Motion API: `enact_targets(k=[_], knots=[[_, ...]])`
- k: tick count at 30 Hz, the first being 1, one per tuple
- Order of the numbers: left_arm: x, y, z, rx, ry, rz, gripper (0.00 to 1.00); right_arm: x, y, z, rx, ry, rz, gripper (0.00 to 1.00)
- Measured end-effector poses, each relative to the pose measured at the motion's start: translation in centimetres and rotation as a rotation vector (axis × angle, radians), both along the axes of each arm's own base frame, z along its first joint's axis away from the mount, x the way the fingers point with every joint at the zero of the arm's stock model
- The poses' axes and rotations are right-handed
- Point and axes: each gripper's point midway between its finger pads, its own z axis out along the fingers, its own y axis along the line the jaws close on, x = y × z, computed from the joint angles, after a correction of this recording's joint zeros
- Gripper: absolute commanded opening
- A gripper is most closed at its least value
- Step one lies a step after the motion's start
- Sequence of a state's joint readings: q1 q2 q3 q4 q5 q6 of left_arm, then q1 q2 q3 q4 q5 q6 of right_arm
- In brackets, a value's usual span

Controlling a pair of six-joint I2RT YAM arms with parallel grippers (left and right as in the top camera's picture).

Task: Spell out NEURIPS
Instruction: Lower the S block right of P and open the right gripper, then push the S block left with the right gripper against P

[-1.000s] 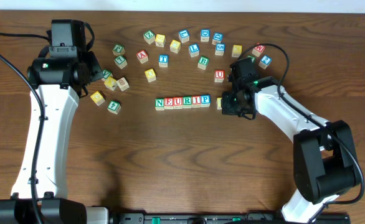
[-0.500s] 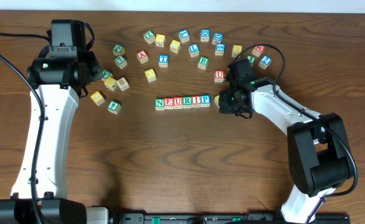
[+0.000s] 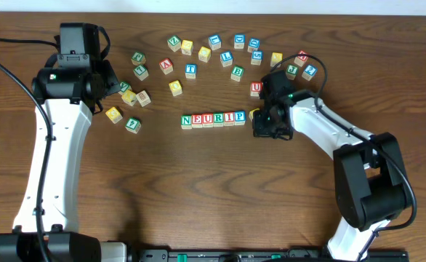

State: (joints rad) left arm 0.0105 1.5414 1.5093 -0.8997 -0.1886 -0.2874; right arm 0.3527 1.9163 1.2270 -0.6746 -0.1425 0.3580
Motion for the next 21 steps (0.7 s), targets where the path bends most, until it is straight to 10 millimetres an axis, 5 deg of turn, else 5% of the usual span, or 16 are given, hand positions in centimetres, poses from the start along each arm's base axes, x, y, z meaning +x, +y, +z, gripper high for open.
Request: enact_targets(k=[13,21], knots=[[0.0,0.0,0.0,0.000,-0.002,0.000,0.55,4.5,-2.5,2.5,-0.007,-0.116,-0.087,0.03],[0.0,0.0,0.0,0.000,-0.002,0.000,0.55,5.0,-2.1,0.8,-0.009,-0.108,-0.082,0.02]])
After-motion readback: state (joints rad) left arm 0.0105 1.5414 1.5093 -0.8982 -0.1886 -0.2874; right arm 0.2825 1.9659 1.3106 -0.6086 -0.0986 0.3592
